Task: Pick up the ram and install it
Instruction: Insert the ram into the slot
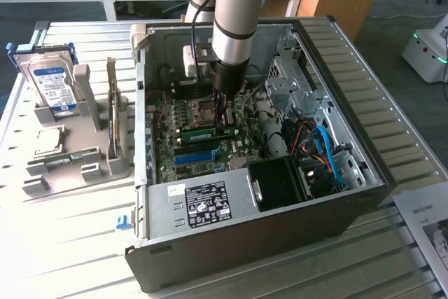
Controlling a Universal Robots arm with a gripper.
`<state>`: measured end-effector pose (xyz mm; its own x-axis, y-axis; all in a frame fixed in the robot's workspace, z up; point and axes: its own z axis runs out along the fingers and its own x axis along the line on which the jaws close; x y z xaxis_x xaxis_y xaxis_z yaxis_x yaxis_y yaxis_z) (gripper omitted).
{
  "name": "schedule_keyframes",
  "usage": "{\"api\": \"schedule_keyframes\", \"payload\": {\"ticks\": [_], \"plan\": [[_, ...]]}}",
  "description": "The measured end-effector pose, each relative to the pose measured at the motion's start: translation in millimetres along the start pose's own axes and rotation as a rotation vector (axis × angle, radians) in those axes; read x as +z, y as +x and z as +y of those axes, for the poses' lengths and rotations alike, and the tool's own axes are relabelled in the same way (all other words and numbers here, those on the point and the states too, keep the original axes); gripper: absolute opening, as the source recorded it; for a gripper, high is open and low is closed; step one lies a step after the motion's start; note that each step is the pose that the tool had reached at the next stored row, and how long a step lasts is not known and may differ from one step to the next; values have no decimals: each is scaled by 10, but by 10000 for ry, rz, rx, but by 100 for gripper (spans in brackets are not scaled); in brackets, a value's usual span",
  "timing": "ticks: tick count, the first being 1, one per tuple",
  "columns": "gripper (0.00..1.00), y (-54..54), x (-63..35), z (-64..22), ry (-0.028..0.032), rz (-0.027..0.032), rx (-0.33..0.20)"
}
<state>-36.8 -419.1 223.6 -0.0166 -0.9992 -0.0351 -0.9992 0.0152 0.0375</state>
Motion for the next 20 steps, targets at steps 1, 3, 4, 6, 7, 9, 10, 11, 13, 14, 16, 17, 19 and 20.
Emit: {"api": "schedule_keyframes", "payload": {"ticks": [1, 3, 4, 6, 7, 9, 10, 11, 13, 14, 16, 17, 19, 20], "plan": [[25, 0, 0, 0, 1, 0, 0], [25, 0, 0, 0, 0, 0, 0], [25, 0, 0, 0, 0, -1, 0], [25, 0, 0, 0, 0, 0, 0], [25, 0, 0, 0, 0, 0, 0], [25, 0, -12, 1, 0, 2, 1], [25, -1, -22, 1, 0, 0, 0], [25, -1, -39, 2, 0, 1, 1], [25, -3, -73, 3, 0, 0, 1], [25, -3, -90, 4, 0, 0, 1], [25, -4, -120, 5, 1, -1, 0], [25, -5, -138, 5, 1, 0, 1], [25, -6, -173, 7, 0, 1, 1], [25, -7, -190, 7, 1, -1, 1]]}}
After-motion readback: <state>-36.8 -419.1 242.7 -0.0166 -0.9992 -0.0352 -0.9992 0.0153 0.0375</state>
